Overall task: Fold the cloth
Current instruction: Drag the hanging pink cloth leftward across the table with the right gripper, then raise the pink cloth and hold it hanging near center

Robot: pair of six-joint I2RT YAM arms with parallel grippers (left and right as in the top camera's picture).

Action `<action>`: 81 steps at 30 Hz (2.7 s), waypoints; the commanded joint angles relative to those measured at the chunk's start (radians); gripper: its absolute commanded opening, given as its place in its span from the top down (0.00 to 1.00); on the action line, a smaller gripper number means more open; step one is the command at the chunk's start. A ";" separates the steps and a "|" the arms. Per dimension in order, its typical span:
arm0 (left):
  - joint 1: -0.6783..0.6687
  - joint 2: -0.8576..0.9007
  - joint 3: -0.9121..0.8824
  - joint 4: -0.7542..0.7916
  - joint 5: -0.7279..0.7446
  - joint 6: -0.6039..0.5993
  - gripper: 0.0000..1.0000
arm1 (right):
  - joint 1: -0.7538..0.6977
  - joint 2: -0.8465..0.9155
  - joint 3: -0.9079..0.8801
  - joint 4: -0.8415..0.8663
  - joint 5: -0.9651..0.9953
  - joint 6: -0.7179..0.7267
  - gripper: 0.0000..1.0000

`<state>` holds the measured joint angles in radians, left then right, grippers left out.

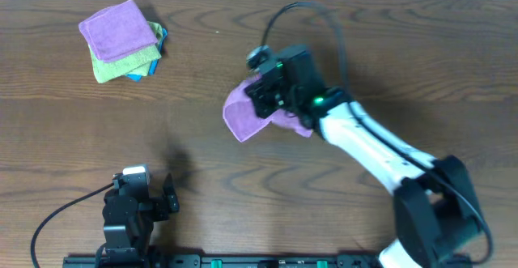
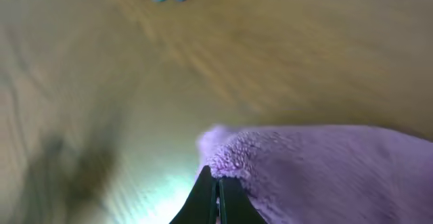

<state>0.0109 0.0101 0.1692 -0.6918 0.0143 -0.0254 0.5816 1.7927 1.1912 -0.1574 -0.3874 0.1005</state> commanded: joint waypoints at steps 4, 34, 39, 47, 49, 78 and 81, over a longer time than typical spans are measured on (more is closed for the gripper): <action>-0.005 -0.006 -0.010 -0.014 -0.018 0.004 0.05 | 0.089 0.077 0.008 0.044 -0.032 0.034 0.99; -0.005 -0.006 -0.010 -0.014 -0.018 0.003 0.05 | -0.133 -0.048 0.137 -0.579 0.219 0.055 0.22; -0.005 -0.006 -0.010 -0.014 -0.018 0.003 0.05 | -0.143 -0.007 0.136 -0.624 0.219 0.060 0.24; -0.005 -0.006 -0.010 -0.014 -0.018 0.003 0.05 | -0.143 0.096 0.136 -0.633 0.215 0.060 0.28; -0.005 -0.006 -0.010 -0.014 -0.018 0.004 0.05 | -0.143 0.121 0.136 -0.633 0.215 0.060 0.30; -0.005 -0.006 -0.010 -0.014 -0.018 0.004 0.05 | -0.135 0.072 0.138 -0.100 0.220 -0.005 0.99; -0.005 -0.006 -0.010 -0.014 -0.018 0.003 0.05 | -0.135 0.105 0.138 0.005 0.224 -0.003 0.99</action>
<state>0.0109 0.0101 0.1692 -0.6914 0.0143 -0.0254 0.4431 1.8580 1.3228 -0.1986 -0.1738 0.1047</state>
